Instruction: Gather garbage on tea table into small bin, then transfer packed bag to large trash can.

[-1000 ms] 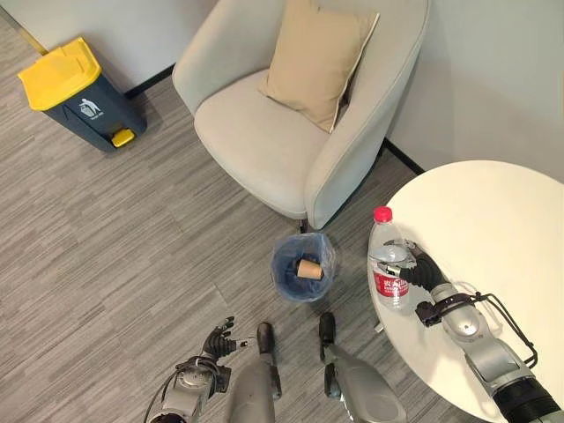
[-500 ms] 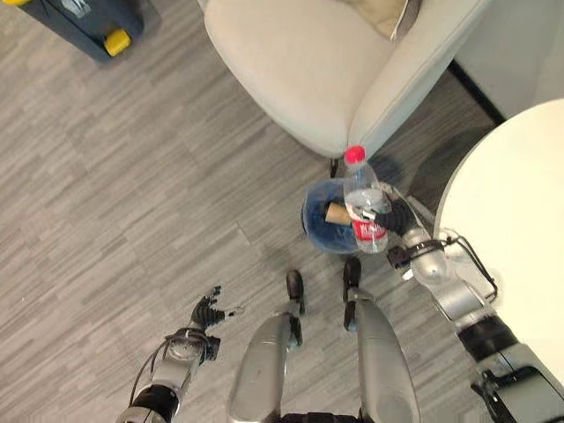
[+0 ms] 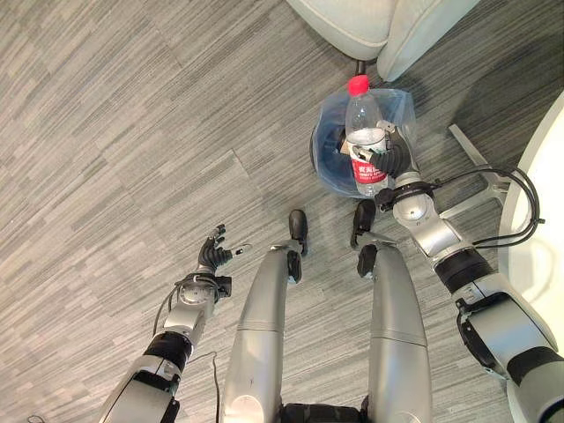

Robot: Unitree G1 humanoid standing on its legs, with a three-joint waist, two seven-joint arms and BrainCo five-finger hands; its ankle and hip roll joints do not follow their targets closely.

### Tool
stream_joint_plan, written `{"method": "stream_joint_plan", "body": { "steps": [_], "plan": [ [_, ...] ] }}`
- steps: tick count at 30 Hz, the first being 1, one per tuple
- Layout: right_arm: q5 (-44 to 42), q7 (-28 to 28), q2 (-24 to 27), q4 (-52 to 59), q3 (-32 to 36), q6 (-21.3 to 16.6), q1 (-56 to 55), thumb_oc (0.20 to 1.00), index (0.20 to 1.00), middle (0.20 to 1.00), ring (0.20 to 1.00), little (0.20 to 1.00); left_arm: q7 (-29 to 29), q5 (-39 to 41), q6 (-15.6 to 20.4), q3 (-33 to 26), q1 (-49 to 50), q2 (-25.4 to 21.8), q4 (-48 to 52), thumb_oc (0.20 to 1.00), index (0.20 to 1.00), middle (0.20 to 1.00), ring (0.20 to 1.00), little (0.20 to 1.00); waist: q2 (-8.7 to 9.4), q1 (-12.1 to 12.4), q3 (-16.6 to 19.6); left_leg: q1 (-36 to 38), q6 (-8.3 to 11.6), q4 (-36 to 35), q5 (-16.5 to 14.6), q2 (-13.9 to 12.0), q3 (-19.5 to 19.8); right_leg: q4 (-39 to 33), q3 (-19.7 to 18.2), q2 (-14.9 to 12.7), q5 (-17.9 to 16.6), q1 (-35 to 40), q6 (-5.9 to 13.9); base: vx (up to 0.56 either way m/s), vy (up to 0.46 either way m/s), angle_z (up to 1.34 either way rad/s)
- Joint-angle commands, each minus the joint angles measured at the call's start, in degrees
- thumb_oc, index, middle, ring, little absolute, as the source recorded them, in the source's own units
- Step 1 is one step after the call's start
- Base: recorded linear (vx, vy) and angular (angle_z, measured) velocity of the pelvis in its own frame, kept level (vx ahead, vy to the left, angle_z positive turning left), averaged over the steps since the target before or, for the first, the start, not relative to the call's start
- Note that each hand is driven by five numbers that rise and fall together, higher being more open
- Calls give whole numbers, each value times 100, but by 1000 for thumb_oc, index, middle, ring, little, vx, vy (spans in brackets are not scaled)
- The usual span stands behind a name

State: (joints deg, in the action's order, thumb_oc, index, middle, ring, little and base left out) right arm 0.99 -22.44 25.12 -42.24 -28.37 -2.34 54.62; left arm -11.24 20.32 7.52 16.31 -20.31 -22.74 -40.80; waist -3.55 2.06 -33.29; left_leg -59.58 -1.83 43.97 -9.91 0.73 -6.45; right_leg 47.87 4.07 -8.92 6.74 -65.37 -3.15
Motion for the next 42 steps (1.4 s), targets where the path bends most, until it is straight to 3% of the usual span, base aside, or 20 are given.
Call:
{"method": "stream_joint_plan", "body": {
  "steps": [1,8,9,10,17,28,33,38,39,40,42],
  "plan": [
    [-255,-112,-19,247,44,-159,-13,200,200,200,200,200,-64,153,102,158,327,-183,78,1000,1000,1000,1000,1000,-109,105,393,-184,118,-163,-27,-78,218,-245,-507,-189,465,233,543,-2,1,23],
    [-557,-150,37,-249,-88,-176,595,200,200,200,200,200,-1,101,138,442,210,-230,31,1000,1000,1000,1000,1000,-156,279,582,-346,138,-493,139,50,316,-367,-438,-289,438,66,556,1,5,12],
    [-565,-149,36,-272,-123,-180,627,755,755,755,755,755,9,91,134,466,200,-232,39,1000,1000,1000,1000,1000,-159,299,605,-344,132,-539,151,67,320,-384,-438,-288,431,65,560,11,16,6],
    [-575,-157,40,-286,-133,-182,638,1000,1000,1000,1000,1000,15,81,137,489,193,-224,31,1000,1000,1000,1000,1000,-155,309,630,-335,128,-590,164,84,328,-416,-437,-284,427,73,564,11,11,4],
    [-285,-172,134,-108,-246,-137,447,1000,1000,1000,1000,1000,-5,29,124,481,160,-119,30,1000,1000,1000,1000,1000,-99,297,762,-278,107,-782,184,147,353,-600,-445,-274,384,132,580,12,8,2],
    [2147,15,696,394,-1114,199,-343,1000,1000,1000,1000,1000,-54,-320,127,220,297,-106,25,1000,1000,1000,1000,1000,55,119,796,-149,132,-823,103,105,372,-771,-467,-210,341,265,610,3,-10,-1],
    [2806,198,452,-347,-1813,453,13,1000,1000,1000,1000,1000,-100,-334,151,284,239,-313,17,1000,1000,1000,1000,1000,37,134,707,-363,167,-702,104,104,407,-666,-509,-203,348,65,615,6,-40,-6],
    [2945,345,151,-1175,-2286,606,484,1000,1000,1000,1000,1000,-133,-139,233,385,133,-418,54,1000,1000,1000,1000,1000,-66,216,622,-667,172,-532,146,160,424,-411,-521,-262,379,-251,601,2,-18,4],
    [2903,422,56,-1546,-2476,626,644,454,454,454,454,454,-128,-67,252,441,74,-449,60,1000,1000,1000,1000,1000,-96,245,583,-781,172,-471,164,194,433,-302,-522,-286,390,-375,594,-4,-29,17],
    [2829,452,-11,-1625,-2500,637,657,200,200,200,200,200,-137,-82,267,467,58,-468,47,1000,1000,1000,1000,1000,-108,261,577,-814,171,-459,178,204,432,-270,-516,-302,399,-412,591,-6,-25,19],
    [2635,454,-71,-1712,-2446,613,660,200,200,200,200,200,-133,-75,261,512,28,-476,44,1000,1000,1000,1000,1000,-125,282,566,-848,171,-459,216,231,432,-222,-512,-298,399,-454,575,-13,-5,12]
  ]
}}
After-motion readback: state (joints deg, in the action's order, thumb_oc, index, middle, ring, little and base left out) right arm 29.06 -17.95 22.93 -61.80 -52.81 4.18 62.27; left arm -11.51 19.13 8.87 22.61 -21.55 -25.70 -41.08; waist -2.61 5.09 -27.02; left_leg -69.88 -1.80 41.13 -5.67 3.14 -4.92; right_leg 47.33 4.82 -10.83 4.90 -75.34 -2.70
